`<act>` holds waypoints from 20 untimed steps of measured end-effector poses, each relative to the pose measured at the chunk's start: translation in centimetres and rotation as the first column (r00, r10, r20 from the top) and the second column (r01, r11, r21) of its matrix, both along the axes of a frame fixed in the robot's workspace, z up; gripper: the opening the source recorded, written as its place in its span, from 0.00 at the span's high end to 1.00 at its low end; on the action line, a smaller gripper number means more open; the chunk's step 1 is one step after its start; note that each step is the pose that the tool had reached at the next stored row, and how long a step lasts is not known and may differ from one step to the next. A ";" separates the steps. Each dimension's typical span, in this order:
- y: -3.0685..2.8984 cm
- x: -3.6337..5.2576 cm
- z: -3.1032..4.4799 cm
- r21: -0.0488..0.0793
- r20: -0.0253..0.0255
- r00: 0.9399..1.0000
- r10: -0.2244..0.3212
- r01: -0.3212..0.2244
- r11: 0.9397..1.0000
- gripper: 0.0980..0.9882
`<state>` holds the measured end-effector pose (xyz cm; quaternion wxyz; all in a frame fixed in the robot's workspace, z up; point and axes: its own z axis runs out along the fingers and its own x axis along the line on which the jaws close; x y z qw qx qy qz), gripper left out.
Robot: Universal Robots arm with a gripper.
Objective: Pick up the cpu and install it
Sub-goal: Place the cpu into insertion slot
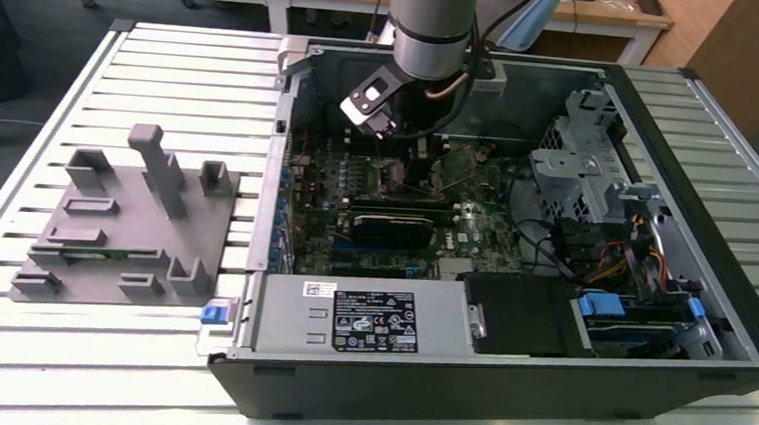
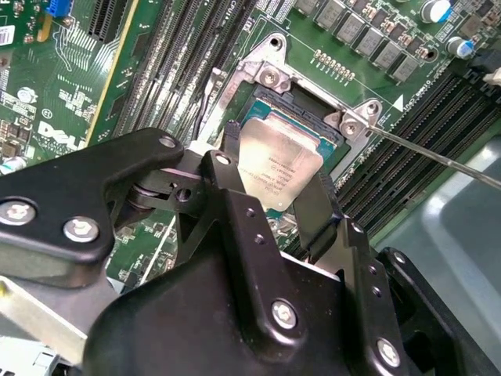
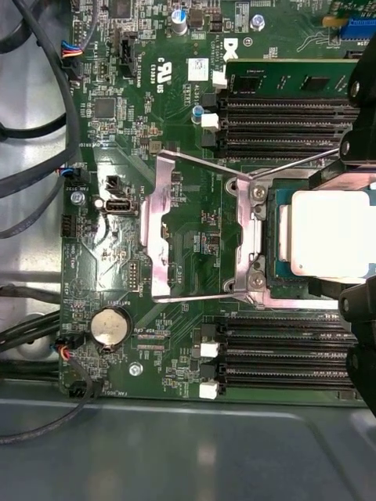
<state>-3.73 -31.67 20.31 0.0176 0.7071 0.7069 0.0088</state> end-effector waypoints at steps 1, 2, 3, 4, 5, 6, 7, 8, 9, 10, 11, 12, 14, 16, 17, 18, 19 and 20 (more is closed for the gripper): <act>0.00 0.00 -0.05 0.000 0.000 1.000 0.000 0.000 1.000 0.52; 0.00 0.00 -0.09 0.000 0.000 1.000 0.000 0.000 1.000 0.52; 0.00 -0.01 -0.14 0.000 0.000 1.000 0.000 0.000 1.000 0.52; 0.00 -0.03 -0.18 0.000 0.000 1.000 0.000 0.000 1.000 0.52; 0.00 -0.03 -0.21 0.000 0.000 1.000 0.000 0.000 1.000 0.52; 0.00 -0.04 -0.25 0.000 0.000 1.000 0.000 0.000 1.000 0.52; 0.00 -0.04 -0.28 0.000 0.000 1.000 0.000 0.000 1.000 0.52; 0.00 -0.04 -0.32 0.000 0.000 1.000 0.000 0.000 1.000 0.52; 0.00 -0.04 -0.35 0.000 0.000 1.000 0.000 0.000 1.000 0.52; 0.00 -0.05 -0.39 0.000 0.000 1.000 0.000 0.000 1.000 0.52; 0.00 -0.05 -0.42 0.000 0.000 1.000 0.000 0.000 1.000 0.52; 0.00 -0.05 -0.45 0.000 0.000 1.000 0.000 0.000 1.000 0.52; 0.01 -0.05 -0.51 0.000 0.000 1.000 0.000 0.000 1.000 0.52; 0.01 -0.05 -0.59 0.000 0.000 1.000 0.000 0.000 1.000 0.52; 0.01 -0.05 -0.63 0.000 0.000 1.000 0.000 0.000 1.000 0.52; 0.02 -0.05 -0.66 0.000 -0.001 1.000 0.000 0.000 1.000 0.52; 0.01 -0.05 -0.68 0.000 -0.001 1.000 0.000 0.000 1.000 0.52; 0.01 -0.05 -0.68 0.000 -0.001 1.000 0.000 0.000 1.000 0.52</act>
